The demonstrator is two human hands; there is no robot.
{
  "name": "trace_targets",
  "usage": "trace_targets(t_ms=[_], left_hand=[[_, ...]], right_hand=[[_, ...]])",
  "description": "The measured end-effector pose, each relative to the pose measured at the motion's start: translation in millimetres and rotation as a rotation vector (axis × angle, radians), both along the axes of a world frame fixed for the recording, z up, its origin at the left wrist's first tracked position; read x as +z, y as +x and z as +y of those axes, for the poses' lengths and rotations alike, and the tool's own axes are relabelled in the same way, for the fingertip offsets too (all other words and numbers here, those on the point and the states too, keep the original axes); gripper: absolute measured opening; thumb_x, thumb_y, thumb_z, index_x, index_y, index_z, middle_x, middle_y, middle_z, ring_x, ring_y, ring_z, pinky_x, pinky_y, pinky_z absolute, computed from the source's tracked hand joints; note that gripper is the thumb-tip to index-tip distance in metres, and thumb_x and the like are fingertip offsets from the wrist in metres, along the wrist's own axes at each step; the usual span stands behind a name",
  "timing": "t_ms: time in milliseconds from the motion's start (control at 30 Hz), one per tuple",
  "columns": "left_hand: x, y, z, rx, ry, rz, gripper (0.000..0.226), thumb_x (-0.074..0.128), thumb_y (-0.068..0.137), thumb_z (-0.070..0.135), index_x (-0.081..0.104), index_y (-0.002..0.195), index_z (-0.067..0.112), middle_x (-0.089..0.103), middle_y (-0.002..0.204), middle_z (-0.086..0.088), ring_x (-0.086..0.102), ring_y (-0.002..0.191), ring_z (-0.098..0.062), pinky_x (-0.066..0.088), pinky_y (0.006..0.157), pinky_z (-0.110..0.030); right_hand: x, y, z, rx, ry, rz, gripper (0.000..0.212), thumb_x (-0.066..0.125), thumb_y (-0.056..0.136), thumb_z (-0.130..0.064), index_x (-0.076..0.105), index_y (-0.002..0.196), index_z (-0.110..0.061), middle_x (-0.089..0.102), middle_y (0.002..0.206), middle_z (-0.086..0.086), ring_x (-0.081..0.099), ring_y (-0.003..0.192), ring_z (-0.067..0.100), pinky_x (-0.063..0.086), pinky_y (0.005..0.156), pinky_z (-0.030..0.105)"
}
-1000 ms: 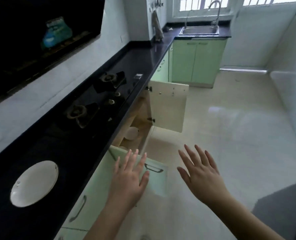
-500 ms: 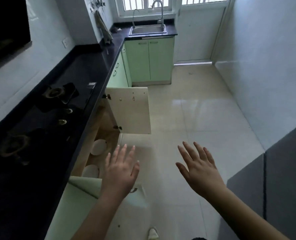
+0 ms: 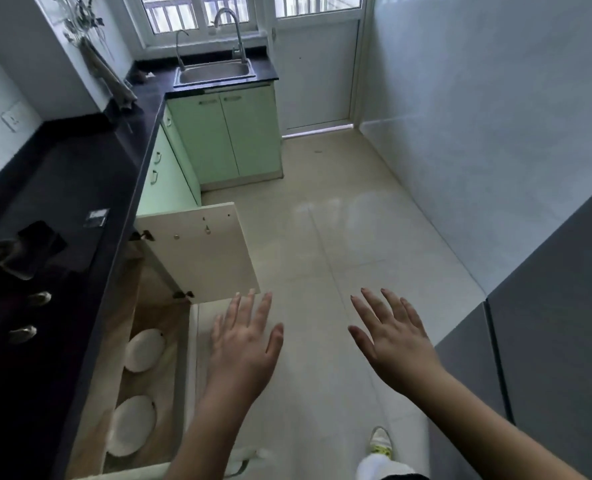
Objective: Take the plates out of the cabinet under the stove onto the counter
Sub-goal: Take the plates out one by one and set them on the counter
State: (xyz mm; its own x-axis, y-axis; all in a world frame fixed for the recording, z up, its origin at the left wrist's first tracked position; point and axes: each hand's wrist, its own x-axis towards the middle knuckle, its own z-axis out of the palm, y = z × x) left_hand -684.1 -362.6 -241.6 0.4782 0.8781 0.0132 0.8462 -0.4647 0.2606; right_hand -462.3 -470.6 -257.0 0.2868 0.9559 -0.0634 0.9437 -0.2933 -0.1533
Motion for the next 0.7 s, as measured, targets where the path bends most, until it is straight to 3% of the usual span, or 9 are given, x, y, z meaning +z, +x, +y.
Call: trace_targets(t_ms=[167, 267, 333, 400, 467, 567, 700], left_hand=[[-3, 59, 38, -0.016, -0.025, 0.041, 0.076, -0.005, 0.079, 0.065, -0.012, 0.150, 0.039, -0.001, 0.163, 0.010, -0.007, 0.149, -0.012, -0.007, 0.118, -0.040], [-14, 84, 57, 0.014, -0.061, 0.097, 0.076, -0.005, 0.079, 0.066, -0.014, 0.150, 0.038, 0.001, 0.163, 0.008, -0.007, 0.149, -0.012, -0.009, 0.118, -0.041], [-17, 96, 70, 0.046, -0.065, 0.100, 0.074, -0.002, 0.082, 0.065, -0.011, 0.149, 0.037, 0.005, 0.163, 0.007, -0.004, 0.149, -0.014, -0.007, 0.119, -0.042], [-15, 108, 79, 0.092, -0.055, 0.087, 0.074, 0.001, 0.083, 0.063, -0.003, 0.152, 0.035, 0.011, 0.163, 0.005, 0.001, 0.150, -0.015, -0.003, 0.119, -0.042], [-12, 116, 85, 0.127, -0.045, 0.079, 0.075, 0.002, 0.084, 0.062, 0.004, 0.154, 0.033, 0.012, 0.163, 0.004, 0.002, 0.150, -0.016, -0.003, 0.118, -0.040], [-12, 115, 99, 0.194, -0.023, 0.081, 0.074, 0.004, 0.086, 0.061, 0.008, 0.154, 0.033, 0.015, 0.162, 0.003, 0.005, 0.150, -0.016, -0.006, 0.117, -0.036], [0, 100, 130, 0.248, 0.020, 0.128, 0.072, 0.000, 0.087, 0.062, 0.002, 0.154, 0.035, 0.007, 0.163, 0.004, 0.000, 0.150, -0.015, -0.012, 0.116, -0.035]], right_hand=[[-11, 48, 40, 0.029, -0.030, 0.009, 0.094, -0.032, 0.071, -0.067, -0.001, 0.154, -0.034, 0.000, 0.163, -0.009, -0.008, 0.149, 0.018, -0.018, 0.111, 0.033], [-5, 78, 69, 0.052, -0.036, 0.021, 0.084, -0.022, 0.079, -0.066, -0.003, 0.153, -0.034, -0.003, 0.163, -0.009, -0.009, 0.149, 0.019, -0.019, 0.110, 0.033], [0, 97, 90, 0.057, -0.028, 0.013, 0.074, -0.007, 0.088, -0.062, 0.010, 0.154, -0.032, 0.010, 0.163, -0.007, 0.003, 0.150, 0.021, -0.013, 0.112, 0.034], [0, 114, 109, 0.102, -0.054, -0.013, 0.067, 0.007, 0.096, -0.059, 0.033, 0.149, -0.028, 0.035, 0.155, -0.002, 0.026, 0.144, 0.025, 0.003, 0.113, 0.038], [-2, 127, 131, 0.148, -0.061, -0.020, 0.061, 0.016, 0.099, -0.056, 0.045, 0.143, -0.025, 0.049, 0.146, 0.000, 0.036, 0.136, 0.024, 0.015, 0.111, 0.040], [2, 131, 160, 0.222, -0.091, -0.001, 0.066, 0.007, 0.098, -0.059, 0.036, 0.148, -0.027, 0.040, 0.153, -0.002, 0.027, 0.143, 0.023, 0.009, 0.114, 0.038], [5, 116, 207, 0.345, -0.066, 0.073, 0.088, -0.028, 0.075, -0.067, 0.001, 0.153, -0.036, 0.001, 0.163, -0.012, -0.006, 0.149, 0.016, -0.013, 0.113, 0.031]])
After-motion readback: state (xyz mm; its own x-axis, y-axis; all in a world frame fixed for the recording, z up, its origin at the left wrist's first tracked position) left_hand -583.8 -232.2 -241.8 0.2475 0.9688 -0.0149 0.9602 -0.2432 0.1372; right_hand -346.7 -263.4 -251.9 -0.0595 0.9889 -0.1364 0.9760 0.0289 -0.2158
